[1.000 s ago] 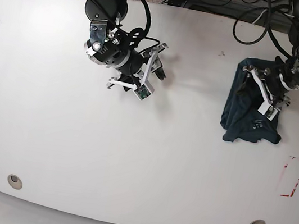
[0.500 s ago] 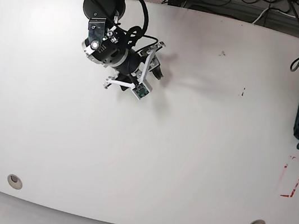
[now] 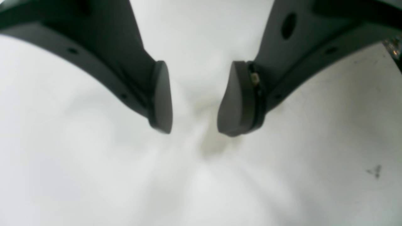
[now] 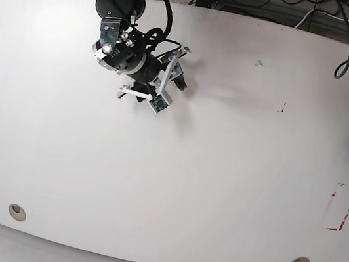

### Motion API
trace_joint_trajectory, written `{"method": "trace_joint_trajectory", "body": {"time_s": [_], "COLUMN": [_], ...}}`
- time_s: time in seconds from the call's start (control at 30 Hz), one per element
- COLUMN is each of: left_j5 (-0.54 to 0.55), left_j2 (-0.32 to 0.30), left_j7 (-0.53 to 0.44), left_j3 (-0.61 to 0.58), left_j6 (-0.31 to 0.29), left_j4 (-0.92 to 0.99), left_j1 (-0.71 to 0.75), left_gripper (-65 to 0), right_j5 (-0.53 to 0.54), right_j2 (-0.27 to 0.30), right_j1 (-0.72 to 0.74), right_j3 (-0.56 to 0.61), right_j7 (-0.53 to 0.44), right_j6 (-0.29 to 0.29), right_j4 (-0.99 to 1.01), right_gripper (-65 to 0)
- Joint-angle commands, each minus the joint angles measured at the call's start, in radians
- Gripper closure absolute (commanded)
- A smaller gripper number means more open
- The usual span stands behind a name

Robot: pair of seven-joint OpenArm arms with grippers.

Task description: Fold the T-shirt properly

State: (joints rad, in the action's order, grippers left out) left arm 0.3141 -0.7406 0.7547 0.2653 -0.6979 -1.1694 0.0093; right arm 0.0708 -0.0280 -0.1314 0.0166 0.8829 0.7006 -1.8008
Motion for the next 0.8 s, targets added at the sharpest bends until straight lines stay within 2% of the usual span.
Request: {"method": "trace_joint_trajectory", "body": {"time_s": [0.0, 0.07, 0.1, 0.2, 0.3, 0.33, 0.37, 0.5, 0.6, 0.67, 0.77], "left_j5": [0.013, 0.01, 0.01, -0.01, -0.092, -0.143, -0.184, -0.327, -0.385, -0.41, -0.416], "left_j2": [-0.037, -0.017, 0.013, 0.08, 0.18, 0.241, 0.281, 0.431, 0.519, 0.574, 0.632], "left_j7": [-0.004, -0.004, -0.004, -0.027, -0.136, -0.203, -0.26, -0.515, -0.665, -0.751, -0.808], "left_j3": [0.015, 0.015, 0.021, 0.03, 0.033, 0.033, 0.035, 0.035, 0.035, 0.032, 0.027], "left_j6": [0.0, 0.0, 0.0, 0.0, 0.0, 0.063, 0.102, 0.223, 0.269, 0.289, 0.312], "left_j4": [-0.142, -0.205, -0.237, -0.315, -0.404, -0.426, -0.432, -0.419, -0.401, -0.401, -0.404], "left_j1": [-0.004, -0.006, -0.01, -0.01, -0.001, 0.013, 0.024, 0.045, 0.083, 0.125, 0.171], "left_gripper": [-39.0, -39.0, -39.0, -39.0, -39.0, -39.0, -39.0, -39.0, -39.0, -39.0, -39.0], "right_j5": [0.005, 0.005, 0.005, 0.004, 0.004, 0.004, 0.004, 0.004, 0.004, 0.002, 0.002], "right_j2": [0.001, 0.001, 0.004, 0.007, 0.026, 0.035, 0.036, 0.041, 0.046, 0.072, 0.096], "right_j1": [0.02, 0.025, 0.025, 0.02, -0.009, -0.024, -0.03, -0.049, -0.076, -0.109, -0.152], "right_j3": [-0.034, -0.039, -0.04, -0.04, -0.054, -0.07, -0.077, -0.14, -0.189, -0.221, -0.249], "right_j7": [-0.028, -0.032, -0.047, -0.138, -0.262, -0.322, -0.371, -0.557, -0.644, -0.686, -0.73], "right_j6": [-0.002, -0.002, -0.002, -0.011, -0.069, -0.094, -0.111, -0.163, -0.18, -0.193, -0.212], "right_j4": [-0.021, -0.02, -0.018, -0.015, -0.014, -0.009, 0.005, 0.062, 0.077, 0.078, 0.08], "right_gripper": [-27.6, -27.6, -27.6, -27.6, -27.6, -27.6, -27.6, -27.6, -27.6, -27.6, -27.6]}}
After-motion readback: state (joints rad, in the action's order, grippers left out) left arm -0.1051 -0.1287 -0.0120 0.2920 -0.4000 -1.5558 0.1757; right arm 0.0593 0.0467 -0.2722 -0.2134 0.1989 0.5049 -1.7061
